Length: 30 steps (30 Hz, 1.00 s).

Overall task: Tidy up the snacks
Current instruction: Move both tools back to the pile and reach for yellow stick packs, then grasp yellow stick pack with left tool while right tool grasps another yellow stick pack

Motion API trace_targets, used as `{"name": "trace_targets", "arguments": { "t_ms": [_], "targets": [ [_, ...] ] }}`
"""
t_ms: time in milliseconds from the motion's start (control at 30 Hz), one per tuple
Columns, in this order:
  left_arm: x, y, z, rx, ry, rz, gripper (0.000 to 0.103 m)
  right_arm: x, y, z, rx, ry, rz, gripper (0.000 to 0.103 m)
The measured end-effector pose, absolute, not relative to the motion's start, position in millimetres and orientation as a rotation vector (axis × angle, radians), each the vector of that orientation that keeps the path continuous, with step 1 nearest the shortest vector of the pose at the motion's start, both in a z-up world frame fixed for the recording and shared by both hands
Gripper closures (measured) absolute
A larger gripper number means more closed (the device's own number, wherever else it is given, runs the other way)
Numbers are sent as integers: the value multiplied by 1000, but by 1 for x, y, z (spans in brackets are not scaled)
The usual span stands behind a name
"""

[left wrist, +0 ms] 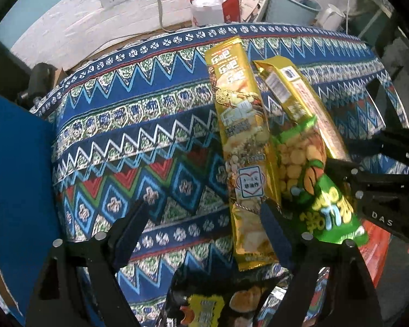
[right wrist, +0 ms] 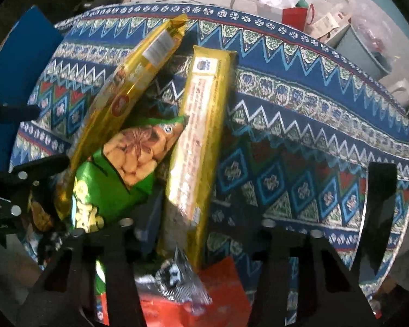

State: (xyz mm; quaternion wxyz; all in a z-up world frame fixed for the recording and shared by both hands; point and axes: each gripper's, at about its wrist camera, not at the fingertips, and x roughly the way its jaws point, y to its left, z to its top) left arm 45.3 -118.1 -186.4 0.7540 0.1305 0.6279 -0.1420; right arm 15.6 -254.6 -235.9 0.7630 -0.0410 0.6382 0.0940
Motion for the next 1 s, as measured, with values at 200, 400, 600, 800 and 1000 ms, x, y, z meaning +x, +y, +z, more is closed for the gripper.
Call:
{"name": "trace_targets", "arguments": {
  "t_ms": [200, 400, 600, 800, 1000],
  "targets": [
    [69, -127, -194, 235, 1392, -306, 18, 31, -267, -234, -149, 1373, 138, 76],
    [90, -139, -199, 185, 1400, -310, 17, 40, -296, -230, -207, 1348, 24, 76],
    [113, -166, -206, 176, 1407, -304, 13, 50, -320, -226, -105, 1330, 27, 74],
    [127, -182, -224, 209, 1423, -280, 13, 69, -323, -231, -78, 1305, 36, 70],
    [125, -186, -230, 244, 1403, -309, 24, 78, -317, -239, -81, 1295, 31, 70]
  ]
}}
